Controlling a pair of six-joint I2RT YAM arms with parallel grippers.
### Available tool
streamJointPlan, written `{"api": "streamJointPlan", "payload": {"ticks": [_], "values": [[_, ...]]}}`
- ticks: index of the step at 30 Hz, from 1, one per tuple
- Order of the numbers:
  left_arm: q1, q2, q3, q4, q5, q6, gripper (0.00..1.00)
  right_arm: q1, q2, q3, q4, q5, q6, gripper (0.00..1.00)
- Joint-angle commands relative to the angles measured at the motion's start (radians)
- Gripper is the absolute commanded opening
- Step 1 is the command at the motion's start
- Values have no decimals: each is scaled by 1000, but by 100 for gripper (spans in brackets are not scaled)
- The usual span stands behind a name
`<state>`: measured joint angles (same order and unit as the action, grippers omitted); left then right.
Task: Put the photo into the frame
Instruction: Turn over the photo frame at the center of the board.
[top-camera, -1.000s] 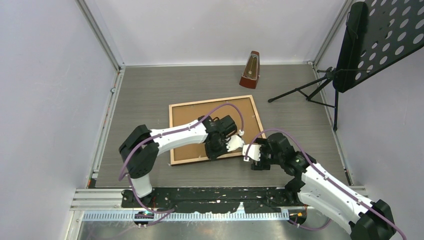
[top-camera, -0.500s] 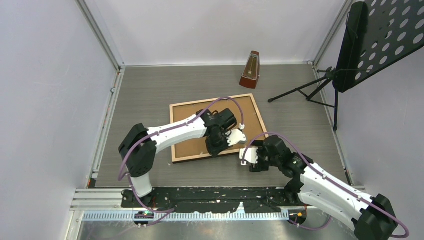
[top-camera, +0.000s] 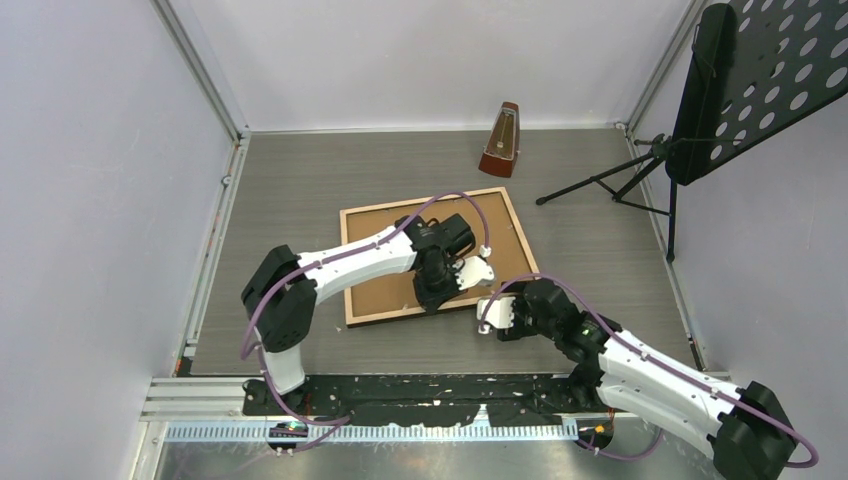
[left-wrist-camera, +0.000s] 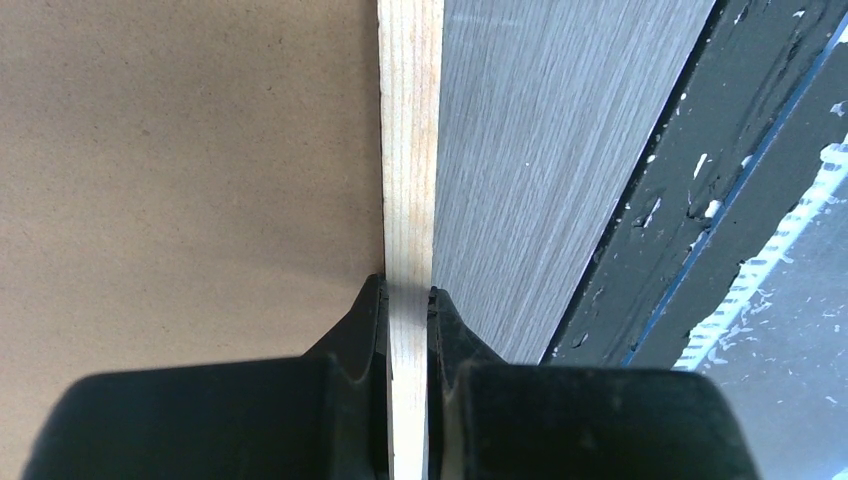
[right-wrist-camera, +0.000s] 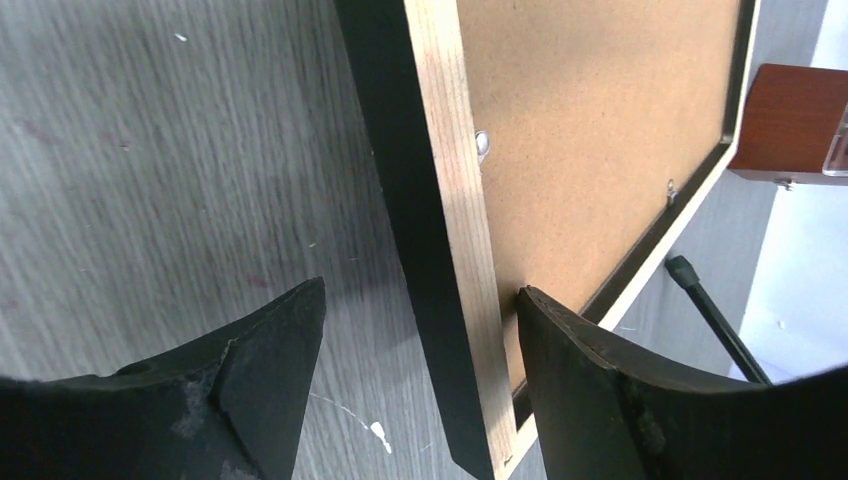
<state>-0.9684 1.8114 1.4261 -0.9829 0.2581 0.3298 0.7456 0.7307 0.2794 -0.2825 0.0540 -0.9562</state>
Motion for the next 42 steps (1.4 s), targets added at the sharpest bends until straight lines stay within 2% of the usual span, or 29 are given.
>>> {"api": "streamJointPlan", "payload": {"ticks": [1, 12, 27, 42], "values": [[2, -11, 61, -15, 75, 9, 0, 14, 6, -28, 123, 72, -39, 75], [5, -2, 78, -34, 105, 6, 0, 36, 32, -69, 240, 98, -68, 71], [14, -4, 70, -21, 119, -2, 0, 71, 7, -107, 254, 115, -64, 69], [16, 1, 66, -24, 134, -3, 0, 84, 57, -108, 340, 123, -86, 65]]}}
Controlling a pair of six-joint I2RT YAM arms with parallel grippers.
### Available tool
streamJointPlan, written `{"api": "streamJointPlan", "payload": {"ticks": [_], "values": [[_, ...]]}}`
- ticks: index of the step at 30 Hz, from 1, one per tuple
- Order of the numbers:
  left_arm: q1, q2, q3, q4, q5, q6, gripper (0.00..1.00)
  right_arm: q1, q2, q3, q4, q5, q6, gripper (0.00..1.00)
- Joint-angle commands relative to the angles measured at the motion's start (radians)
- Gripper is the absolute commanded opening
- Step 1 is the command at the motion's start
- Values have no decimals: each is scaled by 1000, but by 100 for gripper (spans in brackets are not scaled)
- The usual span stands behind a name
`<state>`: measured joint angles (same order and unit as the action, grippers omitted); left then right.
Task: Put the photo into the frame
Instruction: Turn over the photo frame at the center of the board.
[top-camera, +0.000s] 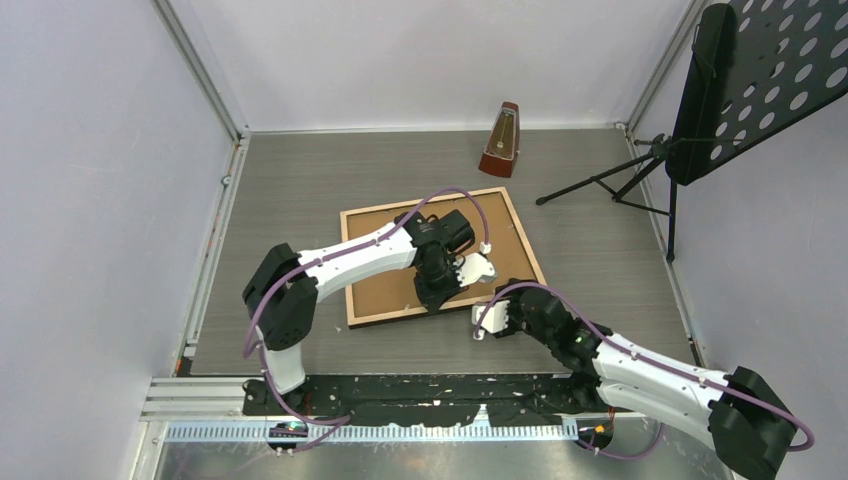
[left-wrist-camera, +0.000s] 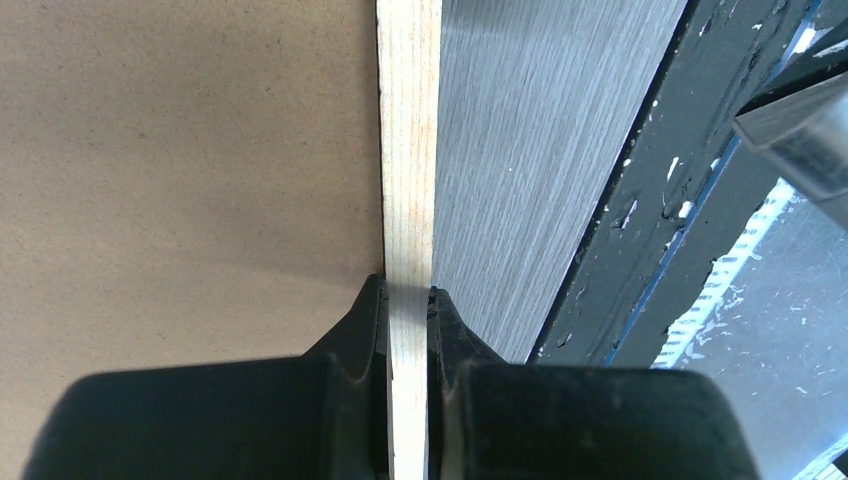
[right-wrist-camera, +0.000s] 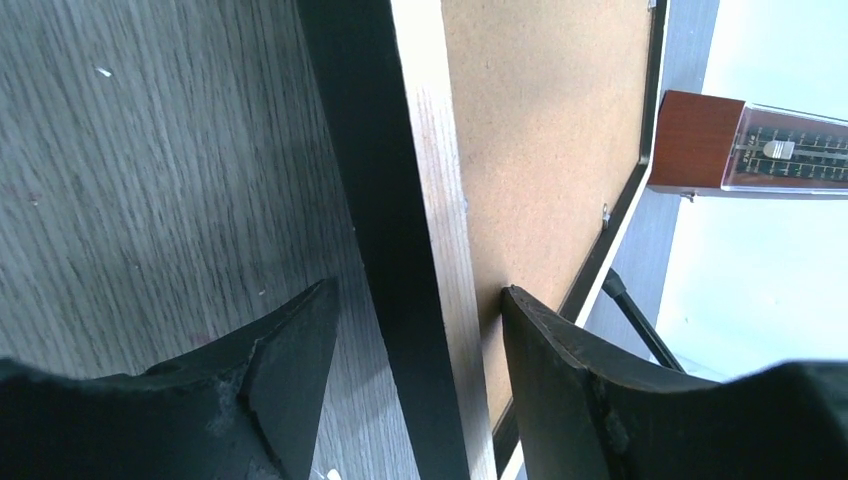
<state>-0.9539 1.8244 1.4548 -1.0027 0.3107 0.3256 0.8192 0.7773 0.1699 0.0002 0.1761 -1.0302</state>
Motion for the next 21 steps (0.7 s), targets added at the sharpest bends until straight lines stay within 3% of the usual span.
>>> {"api": "streamJointPlan", "payload": {"ticks": [1, 11, 21], "values": [[1, -11, 36, -4, 81, 1, 0, 10, 14, 2, 62, 2, -14, 65], [3, -13, 24, 4, 93, 0, 0, 16, 9, 13, 62, -4, -19, 49], [13, -22, 18, 15, 93, -6, 0, 21, -39, 19, 36, -6, -19, 22]]}}
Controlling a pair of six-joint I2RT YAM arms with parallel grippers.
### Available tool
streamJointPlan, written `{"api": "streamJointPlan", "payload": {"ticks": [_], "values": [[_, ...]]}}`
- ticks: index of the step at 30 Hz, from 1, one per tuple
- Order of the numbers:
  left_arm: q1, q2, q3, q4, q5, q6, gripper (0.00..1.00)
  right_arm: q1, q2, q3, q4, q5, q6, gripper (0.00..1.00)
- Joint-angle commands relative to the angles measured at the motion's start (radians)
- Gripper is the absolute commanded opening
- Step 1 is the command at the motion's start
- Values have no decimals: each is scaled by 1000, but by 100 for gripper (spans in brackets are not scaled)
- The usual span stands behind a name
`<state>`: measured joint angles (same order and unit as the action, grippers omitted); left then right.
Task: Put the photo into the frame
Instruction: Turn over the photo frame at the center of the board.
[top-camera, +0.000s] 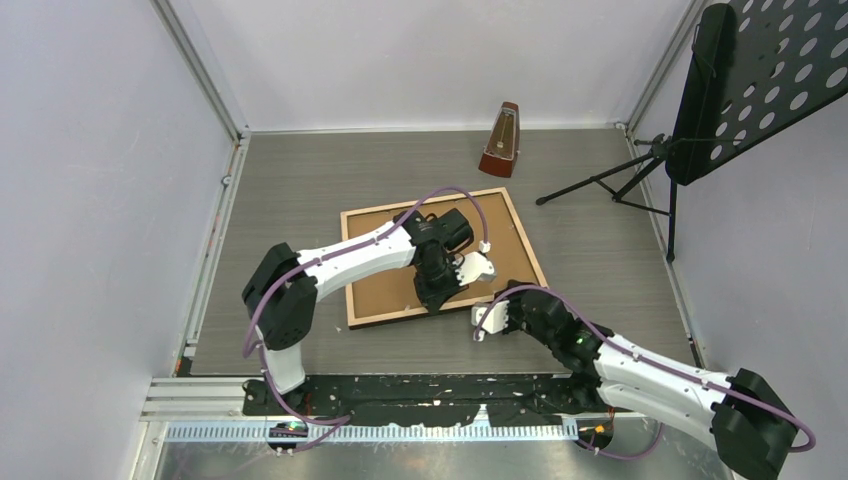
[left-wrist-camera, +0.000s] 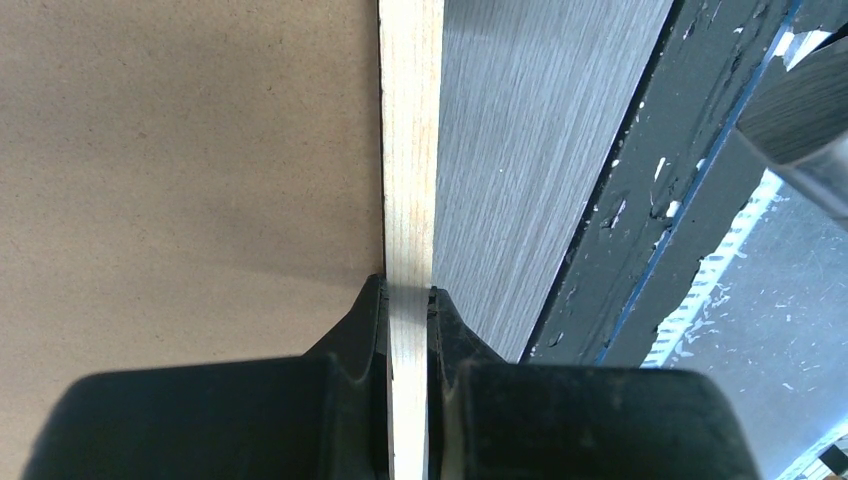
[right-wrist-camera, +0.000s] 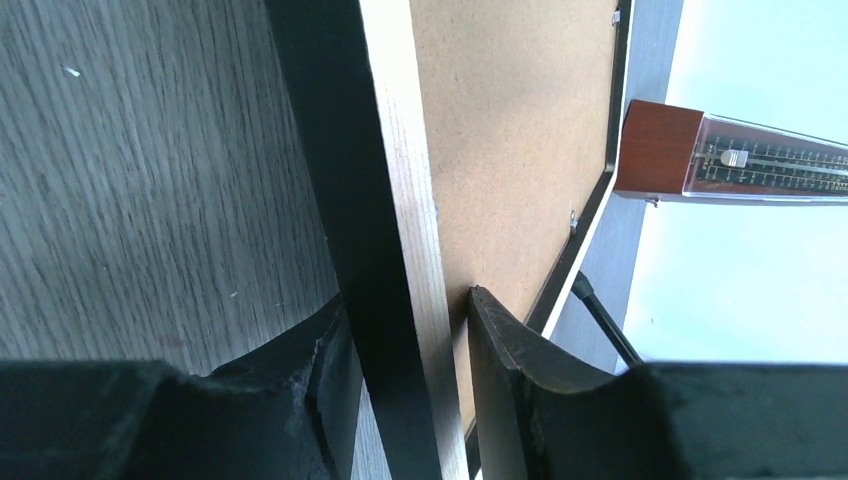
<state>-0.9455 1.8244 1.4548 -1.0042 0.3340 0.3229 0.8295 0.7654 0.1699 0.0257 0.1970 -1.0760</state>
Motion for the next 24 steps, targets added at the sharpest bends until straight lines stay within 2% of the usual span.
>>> {"api": "streamJointPlan", "payload": {"ticks": [1, 2, 7, 8, 14, 17, 24], "values": [[5, -28, 13, 23, 61, -5, 0, 11, -37, 20, 7, -25, 26, 20], [6, -36, 9, 29, 54, -6, 1, 10, -42, 19, 5, -23, 26, 17], [16, -89, -15, 70, -6, -16, 63, 12, -99, 30, -18, -19, 17, 6], [19, -105, -17, 78, -22, -20, 71, 12, -110, 33, -33, -20, 16, 6], [42, -172, -5, 91, -104, -18, 99, 13, -112, 80, -83, -46, 41, 6], [60, -205, 40, 63, -156, -4, 100, 13, -102, 133, -118, -71, 62, 6], [131, -322, 134, 15, -232, 43, 100, 13, -28, 382, -323, -154, 170, 6]]}}
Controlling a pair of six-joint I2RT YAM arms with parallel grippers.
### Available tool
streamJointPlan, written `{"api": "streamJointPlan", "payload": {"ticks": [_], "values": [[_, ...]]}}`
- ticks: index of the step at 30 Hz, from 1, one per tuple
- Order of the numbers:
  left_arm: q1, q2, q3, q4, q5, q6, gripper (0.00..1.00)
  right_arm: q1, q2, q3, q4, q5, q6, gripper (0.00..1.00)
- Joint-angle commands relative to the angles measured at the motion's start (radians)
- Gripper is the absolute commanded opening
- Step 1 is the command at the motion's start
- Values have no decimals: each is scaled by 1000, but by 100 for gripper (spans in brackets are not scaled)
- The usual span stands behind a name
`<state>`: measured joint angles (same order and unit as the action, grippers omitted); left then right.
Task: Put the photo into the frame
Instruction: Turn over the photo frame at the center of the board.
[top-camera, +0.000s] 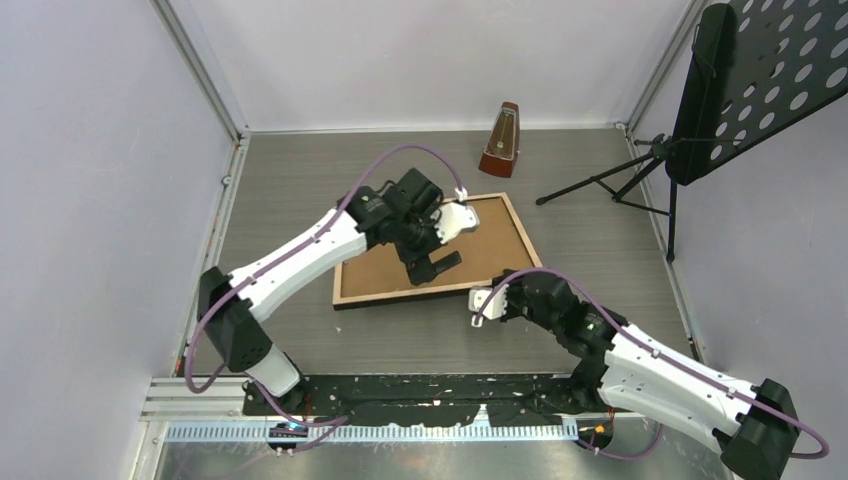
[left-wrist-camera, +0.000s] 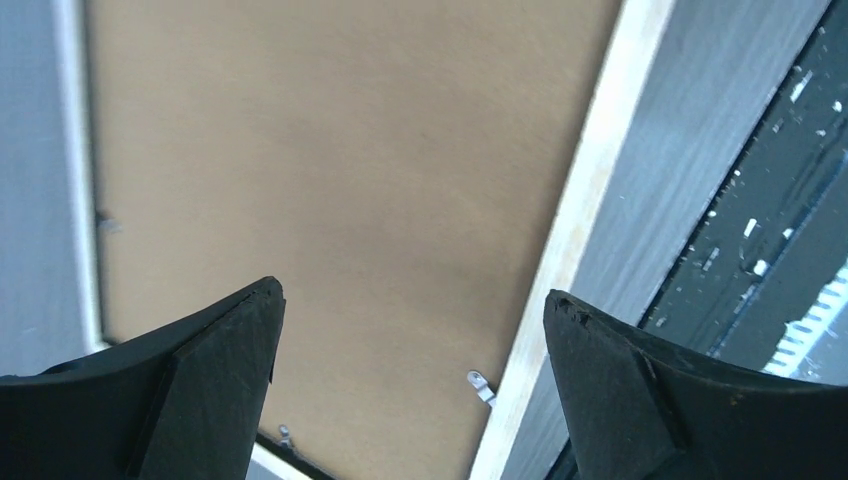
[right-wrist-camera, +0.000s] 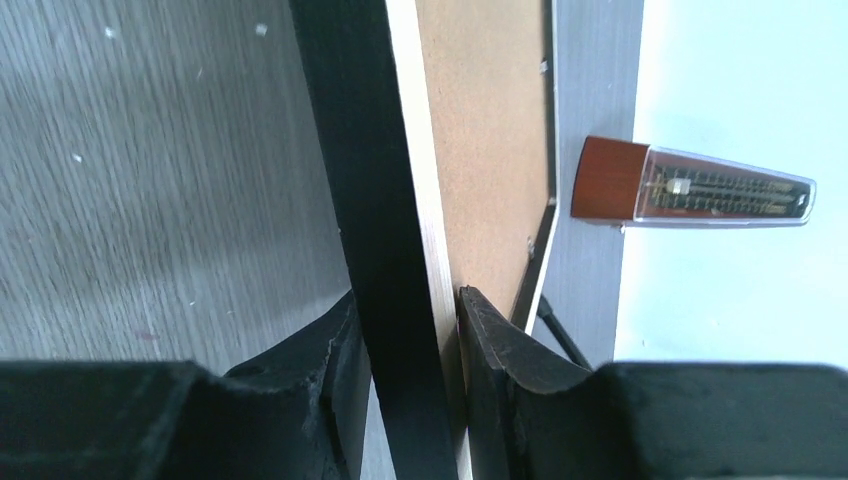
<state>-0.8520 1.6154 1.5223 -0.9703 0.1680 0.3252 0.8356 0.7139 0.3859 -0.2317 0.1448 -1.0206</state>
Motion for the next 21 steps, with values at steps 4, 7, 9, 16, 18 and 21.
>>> {"api": "streamJointPlan", "payload": {"ticks": [4, 7, 9, 16, 18, 21], "values": [[74, -189, 75, -18, -104, 90, 100, 7, 87, 310, -166, -131, 171, 6], [95, -235, 93, -28, -136, 121, 100, 7, 143, 420, -245, -165, 215, 6], [109, -265, 119, -37, -148, 135, 100, 7, 174, 498, -317, -172, 235, 6], [136, -360, 201, -43, -159, 165, 100, 4, 249, 724, -449, -225, 287, 6], [137, -373, 217, -47, -191, 167, 100, 4, 270, 778, -480, -228, 297, 6], [137, -390, 234, -49, -207, 160, 100, 1, 303, 859, -524, -234, 319, 6]]}}
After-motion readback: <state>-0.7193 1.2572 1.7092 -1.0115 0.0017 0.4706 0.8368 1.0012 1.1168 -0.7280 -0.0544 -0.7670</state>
